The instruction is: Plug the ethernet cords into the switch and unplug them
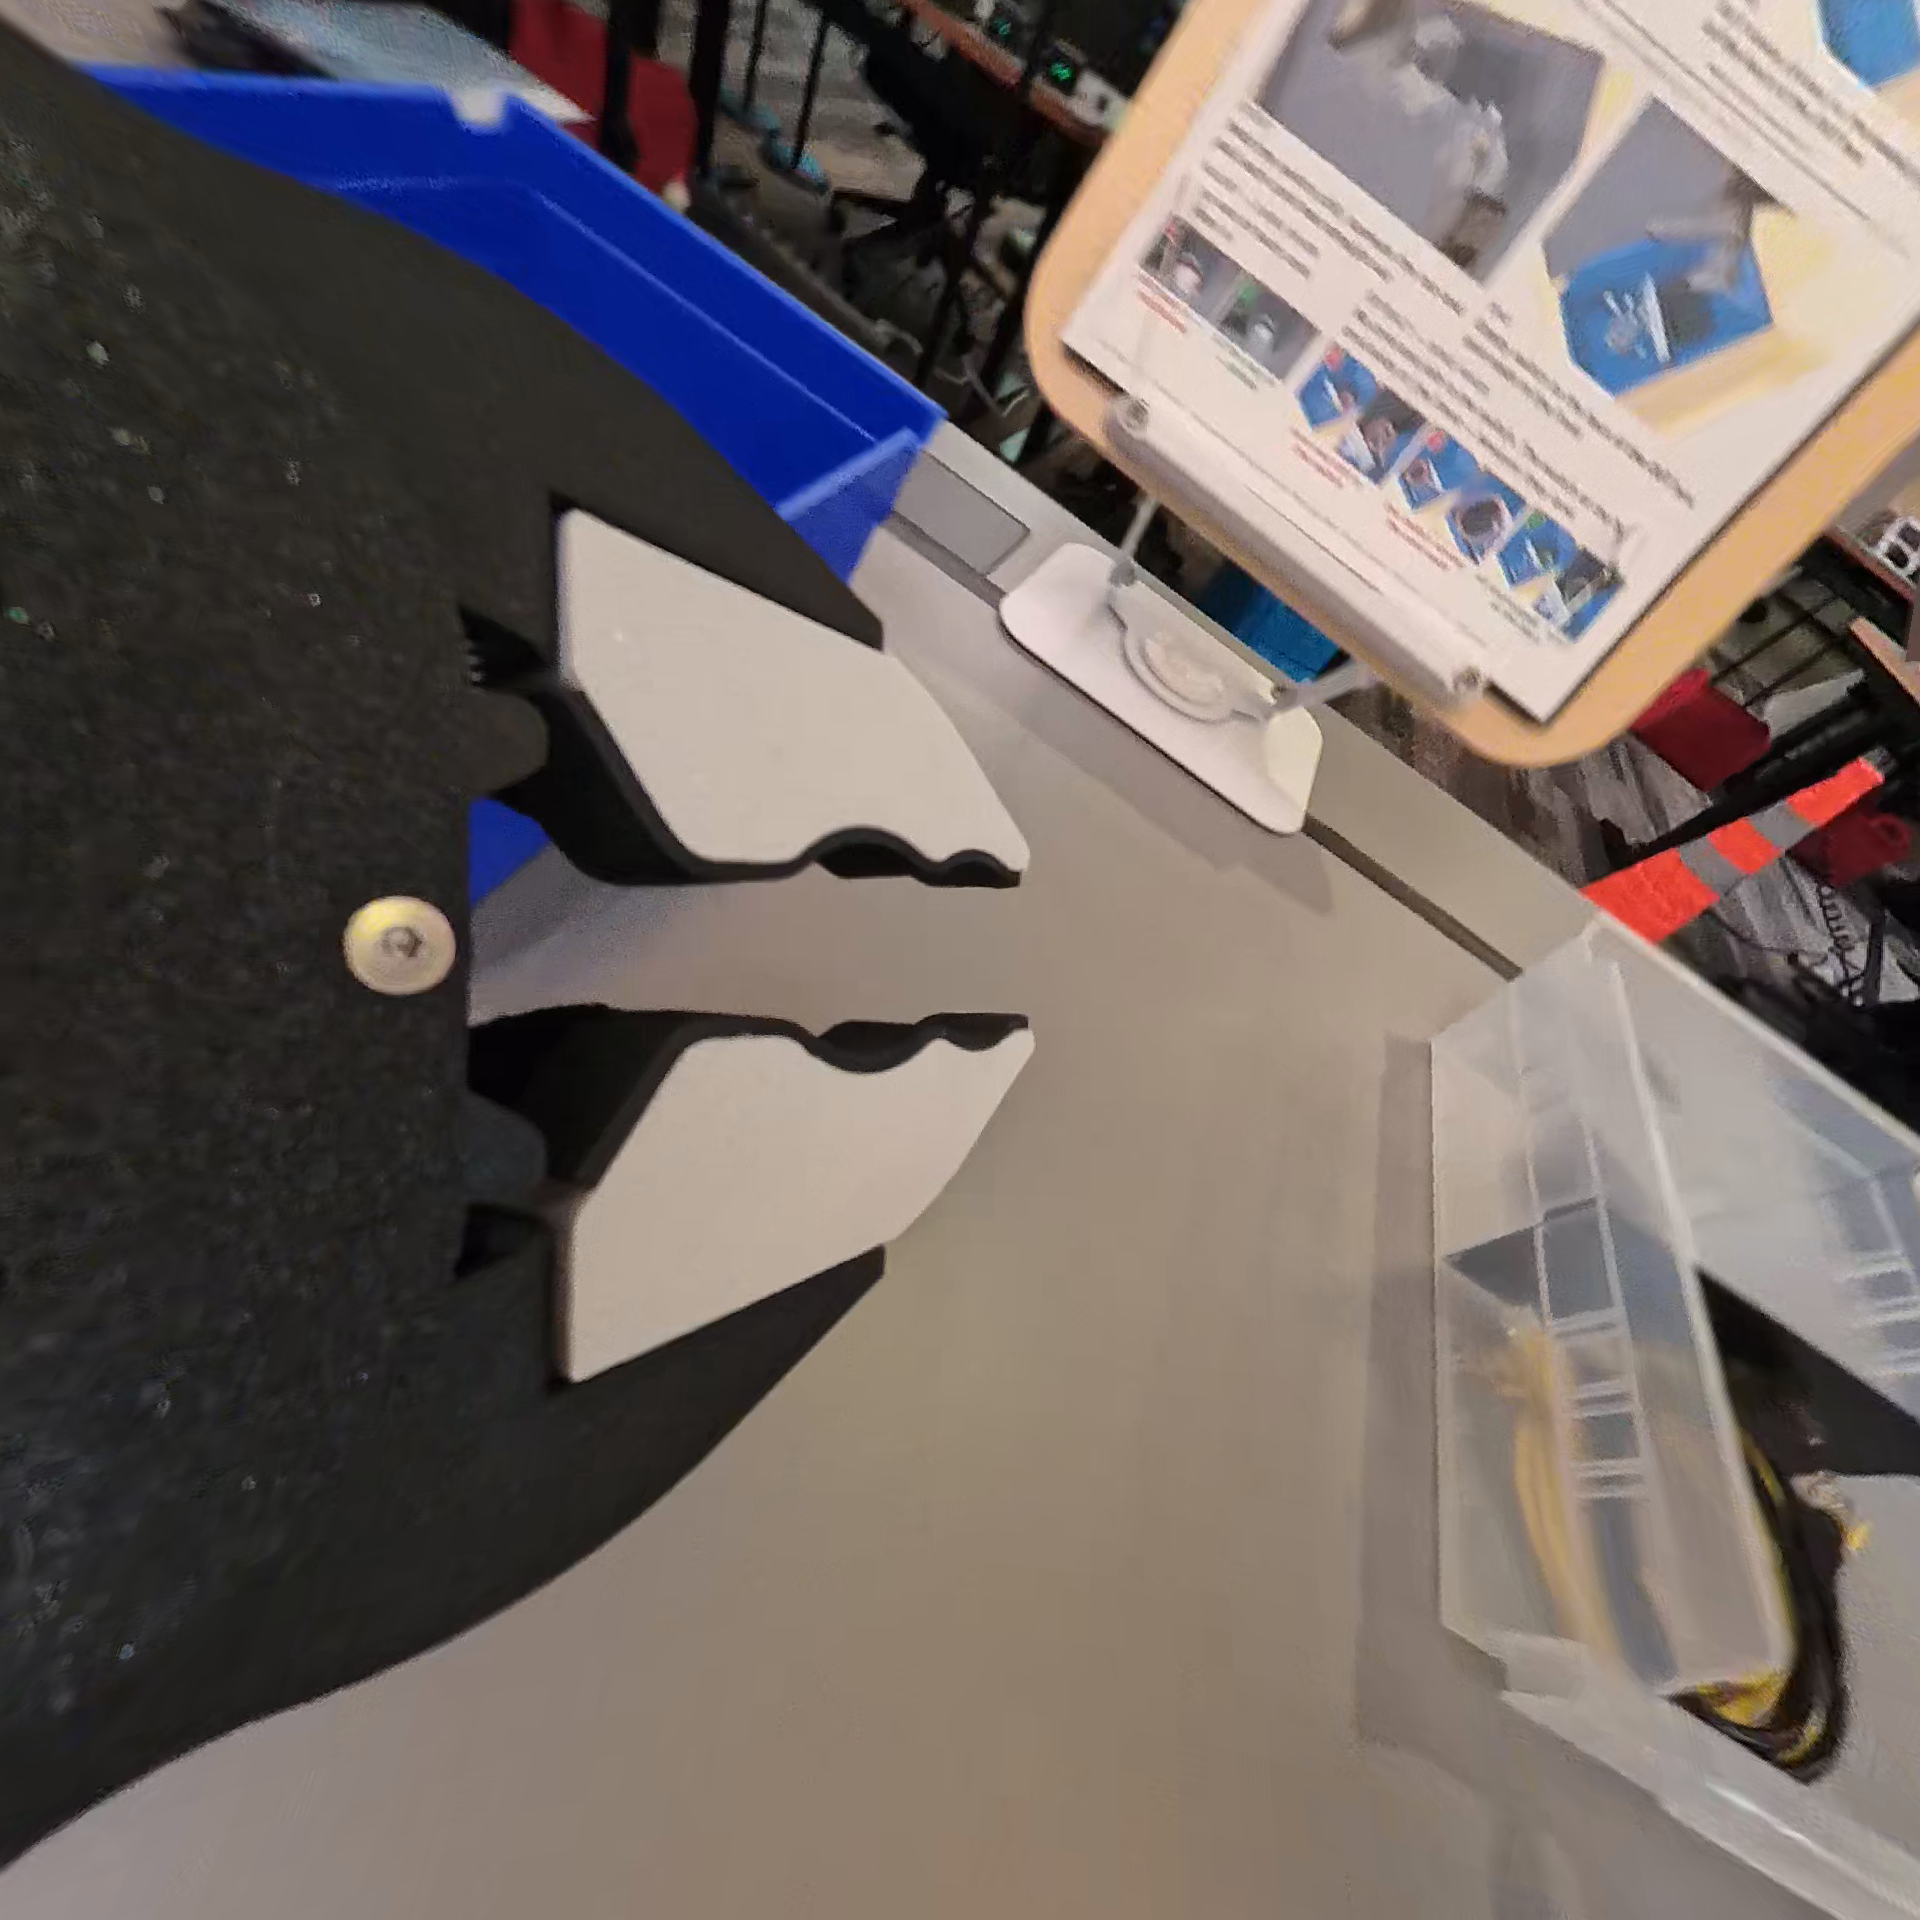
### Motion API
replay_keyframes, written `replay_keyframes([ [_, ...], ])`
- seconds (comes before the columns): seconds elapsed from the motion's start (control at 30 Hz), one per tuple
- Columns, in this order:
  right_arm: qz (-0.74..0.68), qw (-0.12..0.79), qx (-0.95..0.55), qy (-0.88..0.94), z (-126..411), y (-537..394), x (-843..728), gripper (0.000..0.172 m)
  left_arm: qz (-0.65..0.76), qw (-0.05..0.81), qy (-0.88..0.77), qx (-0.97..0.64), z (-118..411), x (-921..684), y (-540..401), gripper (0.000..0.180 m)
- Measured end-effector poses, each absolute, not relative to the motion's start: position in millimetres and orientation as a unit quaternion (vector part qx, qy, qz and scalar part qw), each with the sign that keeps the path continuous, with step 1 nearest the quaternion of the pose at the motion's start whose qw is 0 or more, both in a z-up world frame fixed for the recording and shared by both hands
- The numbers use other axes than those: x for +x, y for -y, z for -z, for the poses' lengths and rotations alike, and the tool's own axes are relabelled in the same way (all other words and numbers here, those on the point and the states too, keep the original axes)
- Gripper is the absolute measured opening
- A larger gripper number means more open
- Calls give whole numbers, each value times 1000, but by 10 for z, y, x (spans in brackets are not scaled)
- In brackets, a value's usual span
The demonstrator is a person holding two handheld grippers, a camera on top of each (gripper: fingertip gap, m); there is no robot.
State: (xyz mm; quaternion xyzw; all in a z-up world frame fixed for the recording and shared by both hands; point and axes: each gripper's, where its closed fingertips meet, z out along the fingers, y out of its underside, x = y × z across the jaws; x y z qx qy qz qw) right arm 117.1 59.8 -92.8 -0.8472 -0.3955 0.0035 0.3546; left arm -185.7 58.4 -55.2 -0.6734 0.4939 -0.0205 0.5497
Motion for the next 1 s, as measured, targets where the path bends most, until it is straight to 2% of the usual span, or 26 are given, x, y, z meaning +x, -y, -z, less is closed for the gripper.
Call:
replay_keyframes([
  [0.17, -12, 490, -812, 317, 5, -429, 1158, 33, 108, 580, -320, -741, 77, -2736, -325, 8],
  [0.23, -56, 555, -795, 239, -219, -302, 1056, 42, 142, 591, -229, -760, 54, -3127, -140, 12],
  [0.27, -85, 580, -788, 185, -223, -215, 1024, 44, 149, 592, -196, -767, 101, -3288, -29, 20],
  [0.33, -123, 611, -774, 107, -6, -29, 971, 51, 136, 578, -150, -790, 336, -3574, 210, 37],
  [0.37, -115, 613, -777, 84, 194, 45, 978, 60, 124, 576, -138, -796, 466, -3684, 330, 38],
  [0.4, -92, 602, -790, 74, 438, 116, 1006, 63, 106, 582, -130, -795, 587, -3790, 429, 37],
  [0.47, -49, 582, -808, 80, 868, 224, 1032, 54, 47, 605, -118, -786, 755, -4033, 542, 20],
  [0.53, -45, 564, -818, 99, 1077, 199, 939, 58, 40, 607, -126, -784, 733, -4094, 536, 24],
  [0.6, 14, 550, -827, 114, 1207, 146, 1014, 59, 42, 601, -115, -790, 751, -4140, 500, 35],
  [0.77, 12, 543, -833, 100, 1296, 138, 1067, 59, 85, 562, -104, -816, 970, -4066, 512, 37],
  [1.0, 12, 537, -838, 97, 1360, 79, 1130, 58, 53, 547, -143, -823, 1090, -4013, 399, 36],
])
